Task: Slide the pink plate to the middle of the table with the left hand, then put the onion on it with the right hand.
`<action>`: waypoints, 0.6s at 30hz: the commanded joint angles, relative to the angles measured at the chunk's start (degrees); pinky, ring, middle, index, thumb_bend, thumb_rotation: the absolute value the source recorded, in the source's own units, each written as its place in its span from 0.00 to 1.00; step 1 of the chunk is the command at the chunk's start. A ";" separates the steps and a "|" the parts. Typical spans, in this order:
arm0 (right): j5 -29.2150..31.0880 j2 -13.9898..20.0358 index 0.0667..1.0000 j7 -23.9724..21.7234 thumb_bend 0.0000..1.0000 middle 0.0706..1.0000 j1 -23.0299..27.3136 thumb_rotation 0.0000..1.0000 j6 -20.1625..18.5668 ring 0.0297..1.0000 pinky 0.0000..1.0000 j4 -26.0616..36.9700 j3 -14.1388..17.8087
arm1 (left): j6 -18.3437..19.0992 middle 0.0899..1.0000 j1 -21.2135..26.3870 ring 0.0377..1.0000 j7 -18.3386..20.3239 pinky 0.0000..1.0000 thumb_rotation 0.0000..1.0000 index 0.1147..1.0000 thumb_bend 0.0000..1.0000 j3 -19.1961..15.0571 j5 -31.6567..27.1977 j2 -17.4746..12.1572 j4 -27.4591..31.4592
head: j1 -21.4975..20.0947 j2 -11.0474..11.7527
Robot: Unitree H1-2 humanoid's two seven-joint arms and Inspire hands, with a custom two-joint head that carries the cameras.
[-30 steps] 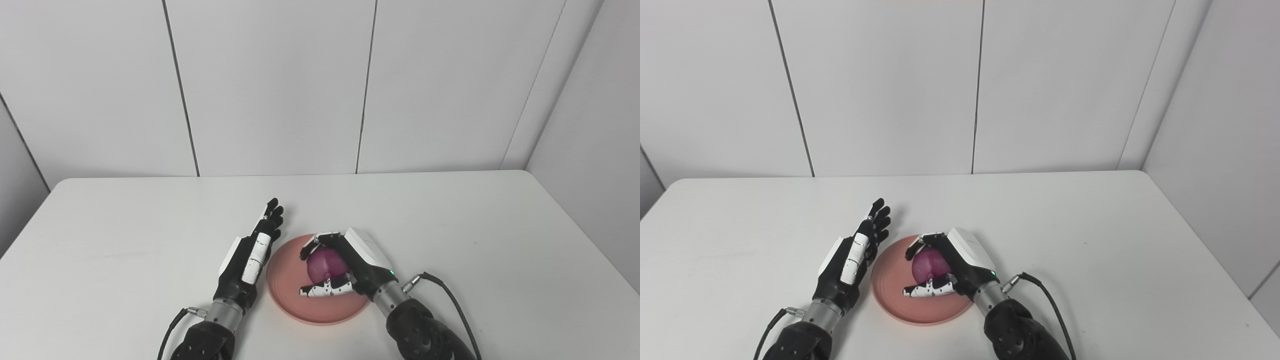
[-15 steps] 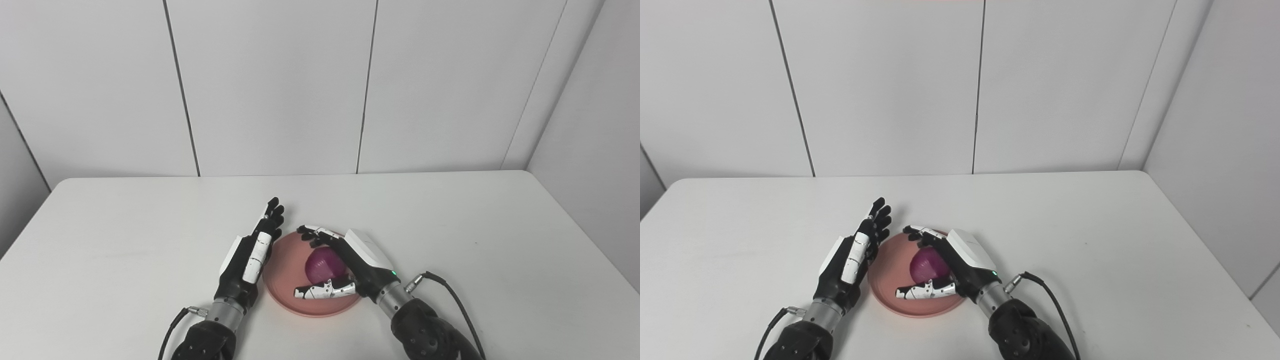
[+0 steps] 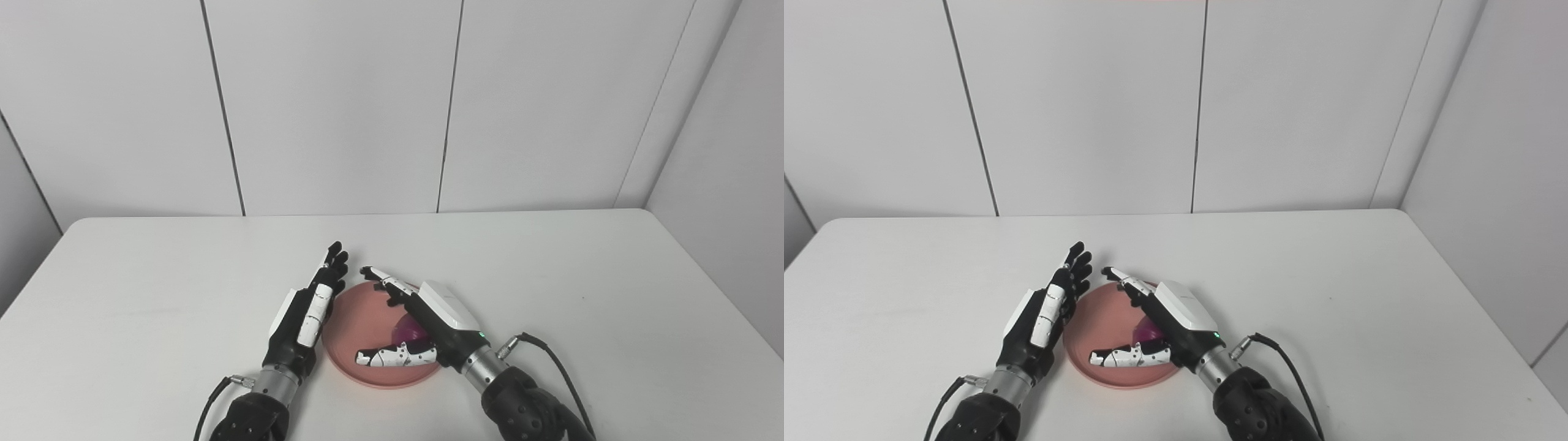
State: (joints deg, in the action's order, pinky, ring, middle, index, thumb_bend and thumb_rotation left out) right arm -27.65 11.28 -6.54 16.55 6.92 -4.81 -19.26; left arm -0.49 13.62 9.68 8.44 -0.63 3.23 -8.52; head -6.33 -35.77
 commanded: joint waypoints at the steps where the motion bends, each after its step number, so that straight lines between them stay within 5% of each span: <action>1: 0.68 -0.47 0.93 1.05 0.70 0.91 1.41 0.62 2.37 0.87 0.77 2.61 0.93 | -0.24 1.00 2.20 1.00 -0.68 1.00 1.00 1.00 0.74 -0.03 0.10 0.91 2.36 | 0.07 0.04; 10: 0.96 -1.09 0.96 1.78 0.71 0.94 0.75 0.69 1.92 0.90 0.79 5.35 3.29 | -0.16 1.00 2.65 1.00 -1.48 1.00 1.00 1.00 0.76 -0.41 0.71 0.30 2.45 | 0.02 0.34; 13: 0.20 -1.15 0.97 2.38 0.73 0.95 0.61 0.79 1.12 0.90 0.79 6.28 4.37 | -0.01 1.00 2.76 1.00 -1.66 1.00 1.00 1.00 0.77 -0.51 1.03 -0.17 2.44 | 0.14 0.46; 18: -2.23 -1.68 0.95 4.48 0.79 0.92 0.36 0.95 -1.02 0.62 0.50 7.07 6.60 | 0.19 1.00 2.72 1.00 -1.85 1.00 1.00 1.00 0.77 -0.90 1.20 -0.33 2.41 | 0.49 0.58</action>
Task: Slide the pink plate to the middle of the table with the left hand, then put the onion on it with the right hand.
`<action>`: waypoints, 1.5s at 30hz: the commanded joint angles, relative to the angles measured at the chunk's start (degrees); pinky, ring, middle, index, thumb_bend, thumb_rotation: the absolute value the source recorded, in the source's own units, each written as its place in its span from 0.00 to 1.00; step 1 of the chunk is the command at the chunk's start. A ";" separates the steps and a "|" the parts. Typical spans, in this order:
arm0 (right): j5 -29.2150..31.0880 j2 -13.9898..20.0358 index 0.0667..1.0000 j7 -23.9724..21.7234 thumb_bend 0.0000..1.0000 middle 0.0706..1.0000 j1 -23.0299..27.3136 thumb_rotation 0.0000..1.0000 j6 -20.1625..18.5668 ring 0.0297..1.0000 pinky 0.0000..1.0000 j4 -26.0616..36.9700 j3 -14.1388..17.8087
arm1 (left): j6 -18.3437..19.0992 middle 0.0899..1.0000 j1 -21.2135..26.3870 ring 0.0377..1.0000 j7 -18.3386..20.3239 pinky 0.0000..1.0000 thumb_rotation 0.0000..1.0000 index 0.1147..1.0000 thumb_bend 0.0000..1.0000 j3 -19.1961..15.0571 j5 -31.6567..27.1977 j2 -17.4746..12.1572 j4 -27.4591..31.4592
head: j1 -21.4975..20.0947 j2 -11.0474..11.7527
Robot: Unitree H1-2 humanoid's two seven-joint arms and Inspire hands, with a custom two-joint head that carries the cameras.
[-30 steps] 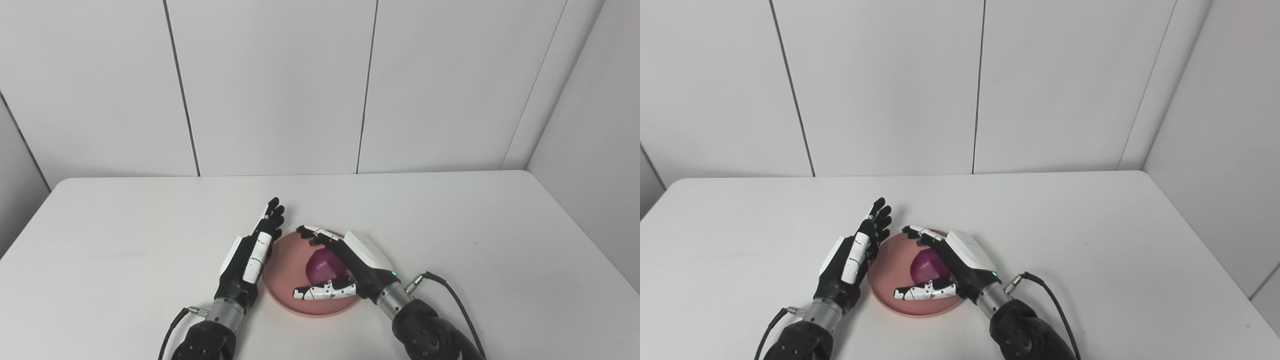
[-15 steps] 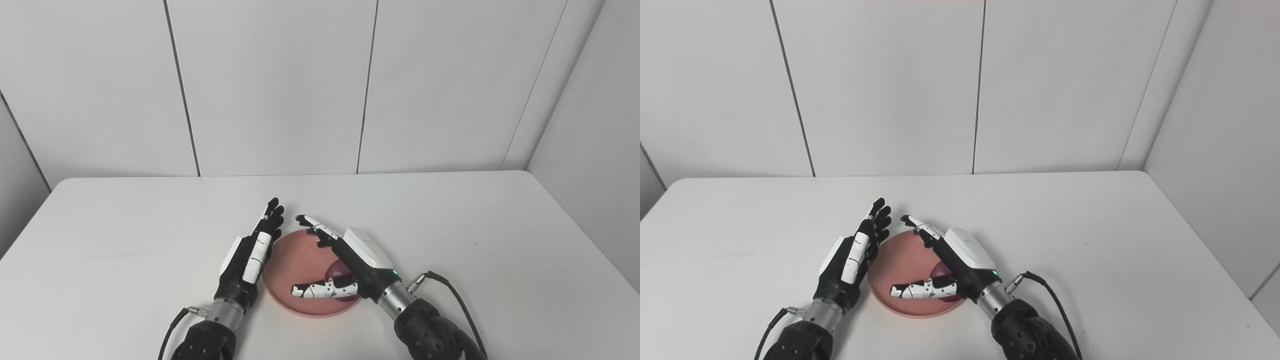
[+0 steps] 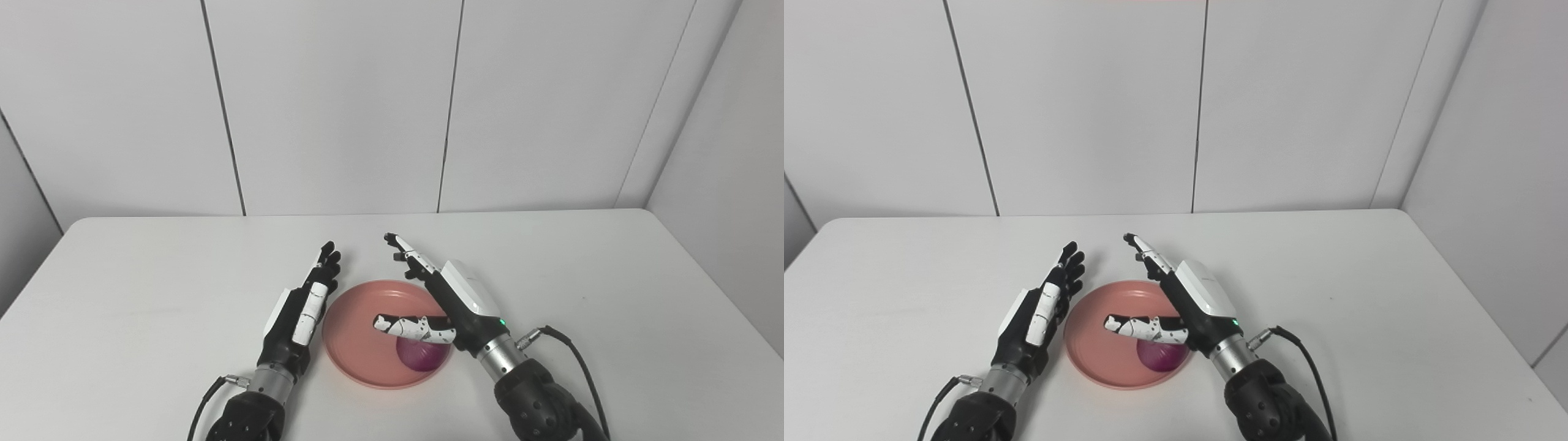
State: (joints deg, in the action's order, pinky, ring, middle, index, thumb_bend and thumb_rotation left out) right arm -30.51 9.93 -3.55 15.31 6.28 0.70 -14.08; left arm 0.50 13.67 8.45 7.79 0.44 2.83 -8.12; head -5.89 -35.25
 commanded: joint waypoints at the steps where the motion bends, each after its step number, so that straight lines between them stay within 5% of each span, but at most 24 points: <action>1: 1.79 -0.41 0.95 1.31 0.76 0.92 1.65 0.96 -0.09 0.75 0.61 1.35 1.93 | -0.84 1.00 2.67 1.00 -0.68 1.00 1.00 1.00 0.77 -0.31 0.28 0.06 1.99 | 0.05 0.05; 6: 9.34 -0.23 0.97 -0.57 0.67 0.96 2.06 0.98 1.64 0.94 0.89 -0.28 4.39 | -1.02 1.00 2.65 1.00 -1.16 1.00 1.00 1.00 0.76 -0.78 0.62 0.00 1.63 | 0.20 0.35; 25: 18.70 -3.12 1.00 -1.05 0.66 1.00 0.18 1.00 -6.75 1.00 0.99 -2.51 9.99 | -2.43 1.00 2.35 1.00 -1.21 1.00 1.00 1.00 0.75 -1.70 0.60 -0.84 -0.30 | 0.31 0.24; 35: 25.39 -5.04 1.00 -1.79 0.66 1.00 -1.36 1.00 -7.11 1.00 1.00 -3.96 11.41 | -2.15 1.00 2.02 1.00 -1.15 1.00 1.00 1.00 0.74 -1.40 0.66 -1.41 -0.32 | 0.37 0.05; 45: 24.67 -7.12 1.00 1.92 0.65 1.00 -2.08 1.00 -5.95 1.00 1.00 -4.31 12.48 | -1.96 1.00 2.21 1.00 -0.99 1.00 1.00 1.00 0.74 -1.33 0.51 -1.62 -0.10 | 0.36 0.24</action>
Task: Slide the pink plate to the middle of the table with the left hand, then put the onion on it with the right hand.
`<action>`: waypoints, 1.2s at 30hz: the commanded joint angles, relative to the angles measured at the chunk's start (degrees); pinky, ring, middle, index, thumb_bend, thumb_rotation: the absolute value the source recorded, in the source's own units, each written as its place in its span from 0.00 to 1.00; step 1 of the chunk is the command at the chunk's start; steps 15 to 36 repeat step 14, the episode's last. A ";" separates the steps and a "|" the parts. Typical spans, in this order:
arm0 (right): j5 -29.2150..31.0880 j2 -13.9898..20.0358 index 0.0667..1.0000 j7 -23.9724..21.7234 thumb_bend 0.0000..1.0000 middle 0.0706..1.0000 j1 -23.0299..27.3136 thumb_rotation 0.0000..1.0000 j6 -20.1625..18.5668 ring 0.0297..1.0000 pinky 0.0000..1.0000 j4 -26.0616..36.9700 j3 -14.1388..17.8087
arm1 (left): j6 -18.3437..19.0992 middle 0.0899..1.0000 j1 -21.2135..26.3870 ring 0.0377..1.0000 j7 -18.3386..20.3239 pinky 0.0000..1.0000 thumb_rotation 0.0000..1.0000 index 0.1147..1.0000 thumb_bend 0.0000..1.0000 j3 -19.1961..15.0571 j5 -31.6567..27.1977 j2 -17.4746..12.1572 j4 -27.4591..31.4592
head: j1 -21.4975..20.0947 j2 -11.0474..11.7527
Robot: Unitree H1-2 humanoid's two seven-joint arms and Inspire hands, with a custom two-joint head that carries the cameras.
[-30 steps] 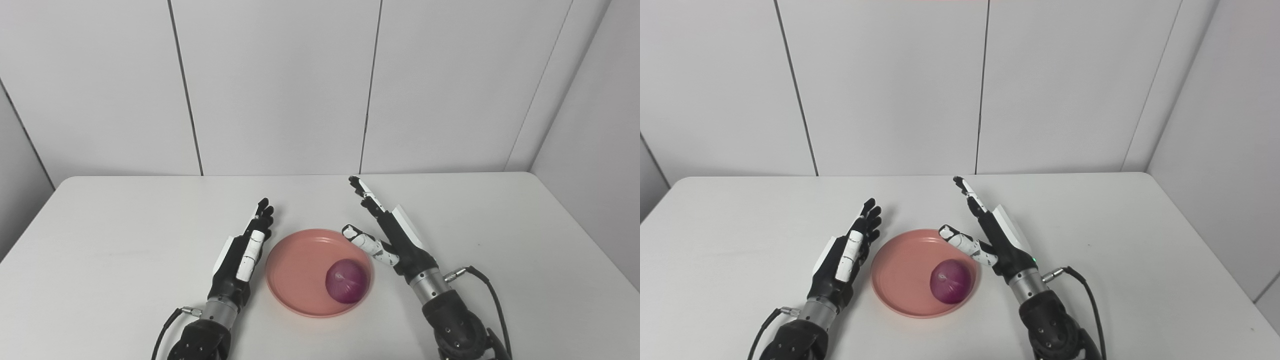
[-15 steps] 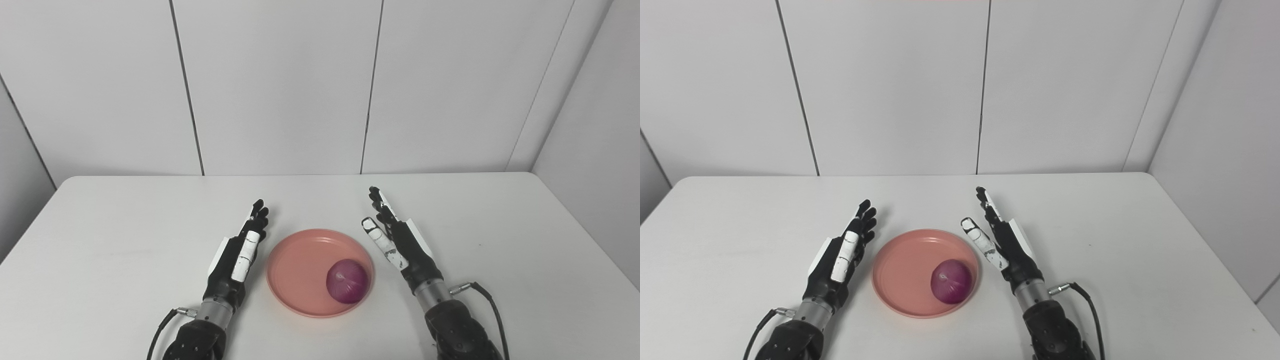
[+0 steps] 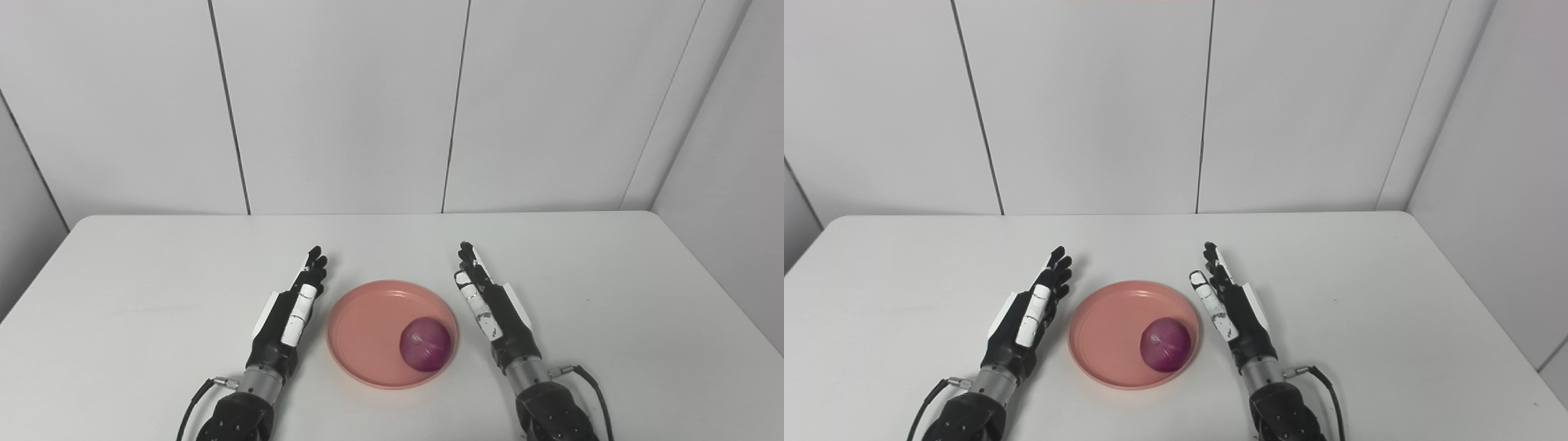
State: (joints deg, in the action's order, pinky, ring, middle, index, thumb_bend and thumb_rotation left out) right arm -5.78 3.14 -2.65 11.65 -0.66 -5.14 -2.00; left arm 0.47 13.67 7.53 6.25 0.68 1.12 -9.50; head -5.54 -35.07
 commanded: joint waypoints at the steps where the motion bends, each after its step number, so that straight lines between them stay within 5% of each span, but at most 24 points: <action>1: -0.16 -0.46 1.00 1.30 0.65 1.00 1.52 1.00 0.95 1.00 1.00 1.70 0.45 | -2.05 1.00 2.23 1.00 -0.03 1.00 1.00 1.00 0.74 0.23 0.27 0.05 1.20 | 0.01 0.06; 36: -0.40 -0.64 1.00 2.45 0.63 1.00 1.53 1.00 1.23 1.00 1.00 1.91 0.24 | -1.36 1.00 1.96 1.00 -0.03 1.00 1.00 1.00 0.74 0.47 0.39 -0.03 1.47 | 0.01 0.30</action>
